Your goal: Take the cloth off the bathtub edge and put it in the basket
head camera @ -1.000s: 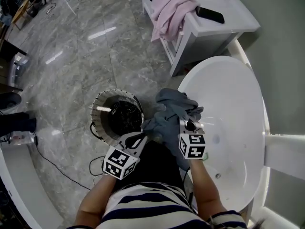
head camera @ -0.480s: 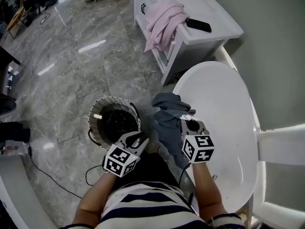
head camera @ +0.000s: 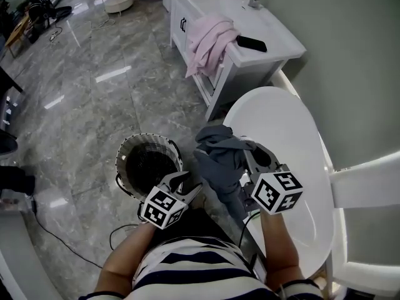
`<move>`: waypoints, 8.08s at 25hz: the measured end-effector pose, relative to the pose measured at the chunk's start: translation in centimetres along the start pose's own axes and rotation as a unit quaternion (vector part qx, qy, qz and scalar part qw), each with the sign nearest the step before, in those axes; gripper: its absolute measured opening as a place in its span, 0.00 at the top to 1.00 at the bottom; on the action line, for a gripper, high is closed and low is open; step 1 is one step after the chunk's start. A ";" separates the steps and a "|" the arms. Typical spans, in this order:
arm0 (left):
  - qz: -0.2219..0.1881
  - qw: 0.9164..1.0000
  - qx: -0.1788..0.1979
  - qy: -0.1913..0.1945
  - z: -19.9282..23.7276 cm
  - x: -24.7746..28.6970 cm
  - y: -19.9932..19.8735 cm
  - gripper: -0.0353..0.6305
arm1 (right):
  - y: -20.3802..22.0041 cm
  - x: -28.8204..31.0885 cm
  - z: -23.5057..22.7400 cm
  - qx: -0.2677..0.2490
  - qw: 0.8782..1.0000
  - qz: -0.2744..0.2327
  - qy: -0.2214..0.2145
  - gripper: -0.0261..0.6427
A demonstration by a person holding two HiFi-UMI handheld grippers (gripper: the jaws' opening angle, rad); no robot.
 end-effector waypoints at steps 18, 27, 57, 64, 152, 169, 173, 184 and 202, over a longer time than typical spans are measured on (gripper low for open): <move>-0.019 0.997 0.031 0.062 -4.1 0.2 -1.0 0.44 | -11.6 -2.0 8.7 -0.069 0.992 -0.062 -0.087 0.91; -0.025 0.992 0.118 -0.033 -4.6 3.4 -1.4 0.39 | -12.8 -2.3 10.7 -0.059 0.990 -0.064 -0.110 0.91; -0.203 0.965 -0.127 -0.103 5.3 -9.0 -16.8 0.90 | -19.8 -3.1 13.5 -0.121 0.964 -0.153 -0.182 0.91; -0.276 0.943 -0.132 -0.130 7.0 -15.1 -21.4 0.90 | -19.2 -2.3 13.7 -0.124 0.962 -0.152 -0.191 0.91; 0.083 0.917 -0.192 -0.340 19.6 -11.5 10.8 0.90 | 19.4 19.0 13.9 -0.016 0.932 0.264 -0.247 0.91; 0.297 0.893 -0.120 -0.316 21.7 -5.6 22.8 0.90 | 31.8 21.9 10.8 -0.044 0.885 0.416 -0.203 0.91; 0.317 0.887 -0.119 -0.314 21.6 -5.8 24.4 0.85 | 32.9 22.0 10.9 -0.074 0.866 0.446 -0.212 0.68; 0.249 0.894 -0.200 -0.314 21.2 -6.4 22.0 0.90 | 32.0 21.3 10.8 -0.105 0.877 0.421 -0.206 0.84; 0.109 0.906 -0.243 -0.330 16.6 -8.7 15.8 0.92 | 29.2 18.2 11.3 -0.095 0.900 0.376 -0.197 0.92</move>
Point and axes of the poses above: the fingertips, and each gripper's own axes: x forward along the fingers, z to its left, y out of its underside, the point moved 1 cm from there along -x, backward along the fingers, and after that the axes turned 10 degrees about -y, right-handed, at the moved point
